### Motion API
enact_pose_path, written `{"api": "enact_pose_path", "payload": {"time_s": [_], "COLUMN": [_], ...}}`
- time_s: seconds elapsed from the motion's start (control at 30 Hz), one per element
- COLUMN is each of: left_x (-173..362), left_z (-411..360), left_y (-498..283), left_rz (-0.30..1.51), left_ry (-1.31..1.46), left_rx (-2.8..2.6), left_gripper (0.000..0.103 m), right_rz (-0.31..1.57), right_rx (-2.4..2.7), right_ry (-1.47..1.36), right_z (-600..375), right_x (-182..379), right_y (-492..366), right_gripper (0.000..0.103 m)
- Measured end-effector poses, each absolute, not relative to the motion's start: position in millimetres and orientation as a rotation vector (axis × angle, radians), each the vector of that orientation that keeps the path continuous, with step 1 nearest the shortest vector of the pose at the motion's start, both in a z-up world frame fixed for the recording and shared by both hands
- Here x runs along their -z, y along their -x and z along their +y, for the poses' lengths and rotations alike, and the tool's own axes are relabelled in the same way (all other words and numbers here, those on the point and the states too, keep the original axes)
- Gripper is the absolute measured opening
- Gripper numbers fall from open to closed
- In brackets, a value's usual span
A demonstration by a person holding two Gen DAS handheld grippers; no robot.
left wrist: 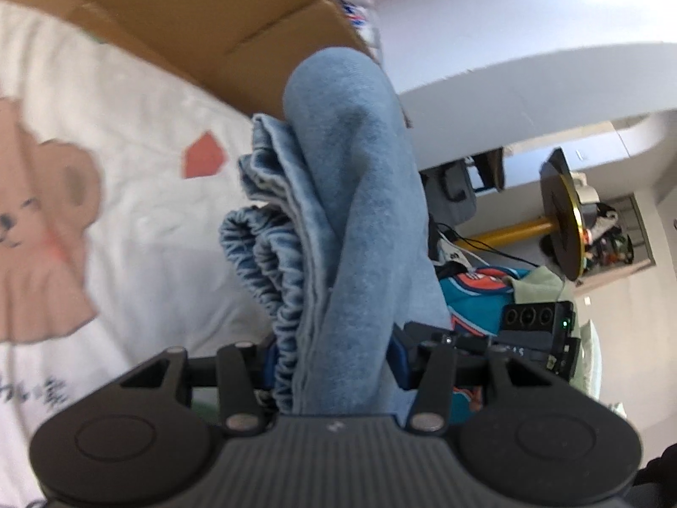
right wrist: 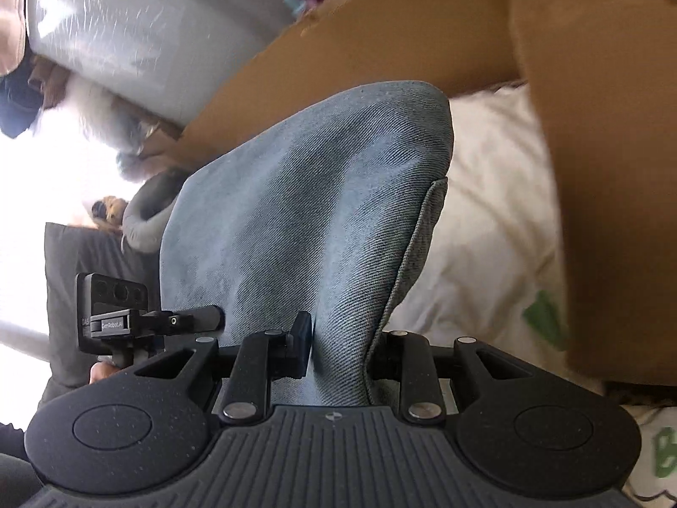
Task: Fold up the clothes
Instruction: 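Lift the folded jeans off the sheet with both tools, then carry the jeans with both tools toward the clothes stack beside the bed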
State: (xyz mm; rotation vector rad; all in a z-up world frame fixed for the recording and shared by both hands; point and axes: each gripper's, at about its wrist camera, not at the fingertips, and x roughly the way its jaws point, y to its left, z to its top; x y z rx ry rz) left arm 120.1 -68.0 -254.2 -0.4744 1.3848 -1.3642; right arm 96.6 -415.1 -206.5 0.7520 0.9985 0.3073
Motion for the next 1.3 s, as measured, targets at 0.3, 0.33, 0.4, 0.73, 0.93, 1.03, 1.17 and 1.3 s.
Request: {"api": "enact_pose_path", "payload": {"time_s": [0.3,0.33,0.4,0.73,0.93,1.03,1.17,1.3], "left_x": [231.9,231.1,230.1,207.7,205.0,211.1,214.1,212.5], "left_z": [-139.5,-146.0,-158.2,-231.9,-272.3,-290.2,-310.5,-328.0], "left_y": [-112.3,-110.7,-107.6,-94.7,-82.8,-79.6,-69.7,-58.3], "left_rz": [1.356,1.357,1.362,1.325,1.299,1.309,1.317,1.325], "left_ry": [0.443,0.443,0.445,0.383,0.352,0.371,0.388,0.393], "left_rx": [1.448,1.456,1.467,1.542,1.565,1.569,1.578,1.589], "left_gripper": [0.051,0.051,0.051,0.051,0.051,0.051,0.051,0.05], "right_rz": [0.928,0.921,0.906,0.813,0.786,0.775,0.745,0.714], "right_rx": [-0.173,-0.159,-0.133,-0.007,0.059,0.101,0.174,0.247], "right_ry": [-0.757,-0.751,-0.74,-0.711,-0.653,-0.632,-0.629,-0.626], "right_z": [-471.5,-476.8,-487.2,-541.2,-567.8,-578.7,-592.5,-606.3], "right_x": [180.3,177.9,173.0,155.4,149.8,149.9,150.0,150.2], "right_y": [-85.8,-85.2,-83.9,-76.5,-85.7,-87.3,-81.1,-75.0], "right_gripper": [0.026,0.026,0.026,0.026,0.027,0.027,0.027,0.027]}}
